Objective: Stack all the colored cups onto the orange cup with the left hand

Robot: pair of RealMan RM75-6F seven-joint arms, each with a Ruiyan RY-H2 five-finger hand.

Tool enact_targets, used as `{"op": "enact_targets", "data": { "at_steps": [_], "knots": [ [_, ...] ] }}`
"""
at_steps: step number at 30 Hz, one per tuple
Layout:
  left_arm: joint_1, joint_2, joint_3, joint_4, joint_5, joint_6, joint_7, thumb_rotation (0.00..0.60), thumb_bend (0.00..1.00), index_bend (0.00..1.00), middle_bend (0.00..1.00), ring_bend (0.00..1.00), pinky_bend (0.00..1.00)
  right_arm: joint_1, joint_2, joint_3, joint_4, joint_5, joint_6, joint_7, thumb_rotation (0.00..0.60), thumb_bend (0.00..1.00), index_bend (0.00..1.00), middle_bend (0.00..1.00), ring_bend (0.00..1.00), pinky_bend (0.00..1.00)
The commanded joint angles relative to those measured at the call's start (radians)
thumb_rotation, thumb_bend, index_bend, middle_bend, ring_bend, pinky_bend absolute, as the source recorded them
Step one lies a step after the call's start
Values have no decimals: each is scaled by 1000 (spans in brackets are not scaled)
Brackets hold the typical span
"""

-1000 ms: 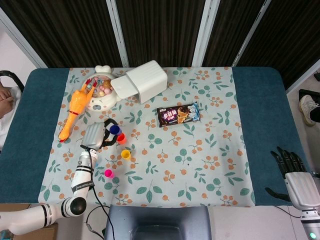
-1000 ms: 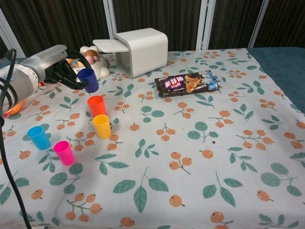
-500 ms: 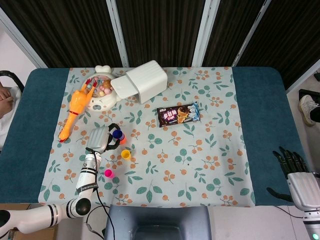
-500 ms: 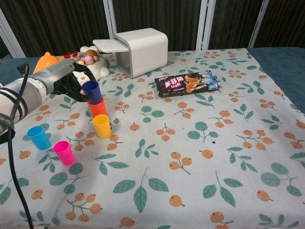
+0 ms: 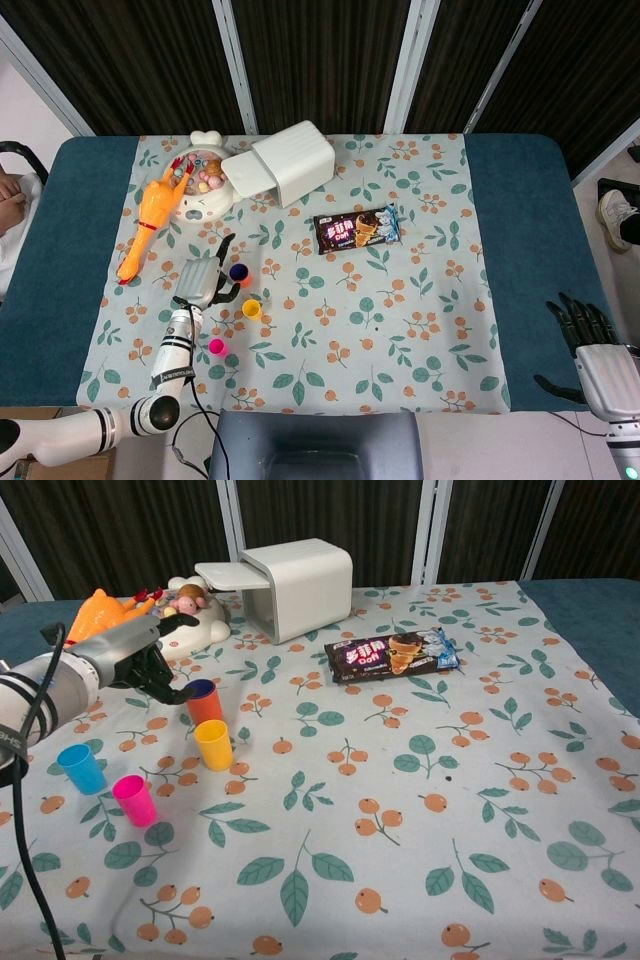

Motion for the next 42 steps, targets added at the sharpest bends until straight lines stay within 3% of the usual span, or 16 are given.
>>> {"op": "enact_targets", "data": {
  "at_steps": [1,8,12,22,33,42],
  "knots": [
    [13,31,11,-61,35,18,-8,600,347,0,1000,1000,1000,1,0,-1,0,-1,-2,-3,600,205,0,0,0,0],
    [79,124,84,-270,143,62,-42,600,339,79,1000,1000,1000,0,0,-3,0,-6,-1,-1,600,205,0,0,0,0],
    [99,132,123,-314,174,67,-48,600,337,109,1000,1000,1000,0,-1,-8,-1,-15,-2,-8,600,205,0,0,0,0],
    [120,64,176,-268,228,109,-11,600,336,146,1000,1000,1000,1,0,-12,1,-21,-4,-5,600,205,0,0,0,0],
    [113,-42,157,-137,210,111,24,600,335,264,1000,1000,1000,1,1,-12,1,-22,-2,1,600,205,0,0,0,0],
    [106,-89,146,-65,192,89,39,600,334,283,1000,1000,1000,1,5,-11,1,-23,0,14,600,205,0,0,0,0]
  ]
}}
